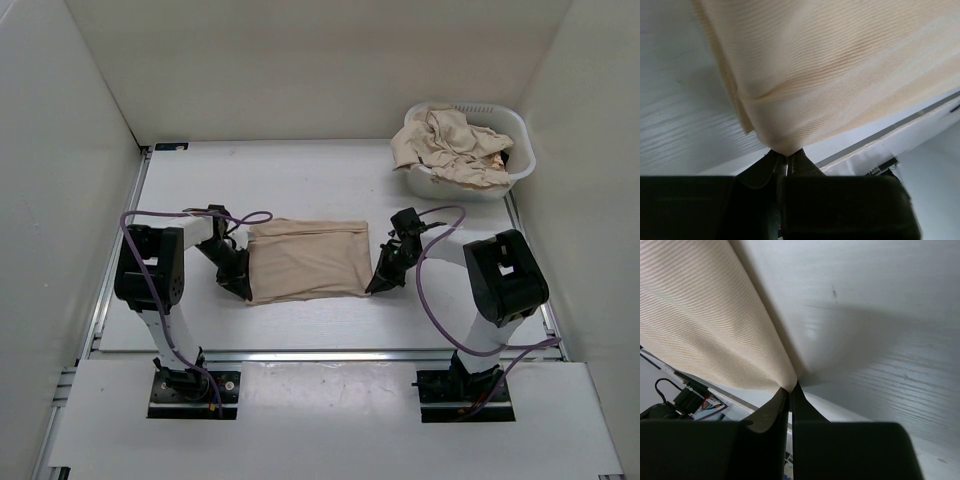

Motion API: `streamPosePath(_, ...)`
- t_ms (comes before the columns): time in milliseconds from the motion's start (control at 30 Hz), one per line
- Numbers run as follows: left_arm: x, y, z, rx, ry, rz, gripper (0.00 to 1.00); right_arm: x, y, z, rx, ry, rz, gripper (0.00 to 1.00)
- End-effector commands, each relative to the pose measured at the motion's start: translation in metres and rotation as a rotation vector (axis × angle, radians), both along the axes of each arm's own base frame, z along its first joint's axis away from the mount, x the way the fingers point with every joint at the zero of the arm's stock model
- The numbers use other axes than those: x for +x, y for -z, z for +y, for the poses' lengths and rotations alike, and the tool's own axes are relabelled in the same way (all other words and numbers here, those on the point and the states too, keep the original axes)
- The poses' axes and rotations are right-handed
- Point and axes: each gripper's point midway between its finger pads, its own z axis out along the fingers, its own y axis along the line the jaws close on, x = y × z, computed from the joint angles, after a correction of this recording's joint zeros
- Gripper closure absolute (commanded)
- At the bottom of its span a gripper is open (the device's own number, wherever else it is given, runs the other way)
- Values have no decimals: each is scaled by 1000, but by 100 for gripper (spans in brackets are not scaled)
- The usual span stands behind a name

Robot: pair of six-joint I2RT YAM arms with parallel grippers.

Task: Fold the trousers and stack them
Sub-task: Fold the trousers

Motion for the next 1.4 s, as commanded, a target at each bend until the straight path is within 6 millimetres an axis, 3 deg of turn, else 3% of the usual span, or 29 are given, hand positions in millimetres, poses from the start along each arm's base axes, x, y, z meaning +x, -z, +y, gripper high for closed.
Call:
streamPosePath(0,14,-8,12,66,11,-103,86,-7,-1,-19,-69,-24,11,98)
streamPosePath(167,18,-12,31,181,18,-153,86,-22,9,-33,-89,-43,49,100)
streamPosePath(333,4,-9,26,147,19,-110,86,-25,14,-35,-80,-35,66,100)
streamPosePath(433,0,-7,23,126,18,-89,84,-23,13,-34,-81,-51,61,91)
streamPosePath(467,0,-7,23,126,18,-89,75,-19,11,-33,-77,-60,46,82)
streamPosePath(567,-4,-11,20,105,16,-80,51,-22,8,-35,-79,-70,46,70)
streamPosePath(633,-1,-18,19,103,15,-98,40,-19,2,-36,-84,-88,14,61)
streamPosePath(800,-4,-40,17,88,13,-115,26,-21,-17,-42,-99,-117,-25,43)
streamPosePath(833,-3,-48,22,95,-3,-147,25,-21,-22,-44,-106,-135,-43,32)
streamPosePath(900,6,-62,34,131,-31,-208,23,-29,-37,-57,-159,-150,-60,21)
streamPosePath(933,10,-71,40,143,-51,-238,21,-30,-43,-63,-188,-156,-74,10)
streamPosePath(967,34,-102,82,298,-141,-422,0,-29,-67,-86,-276,-145,-144,1)
streamPosePath(1000,37,-106,83,299,-144,-436,0,-32,-70,-87,-281,-147,-130,1)
streamPosePath(1033,44,-115,98,369,-170,-491,0,-29,-74,-100,-332,-123,-145,1)
streamPosePath(1100,55,-142,146,590,-267,-622,0,-29,-91,-111,-367,-94,-165,1)
streamPosePath(1167,54,-164,182,741,-361,-688,0,-22,-102,-128,-439,-56,-203,1)
streamPosePath(1267,43,-175,213,815,-465,-692,0,-5,-122,-146,-498,22,-276,1)
streamPosePath(1367,34,-171,223,831,-499,-668,0,9,-137,-162,-538,87,-328,1)
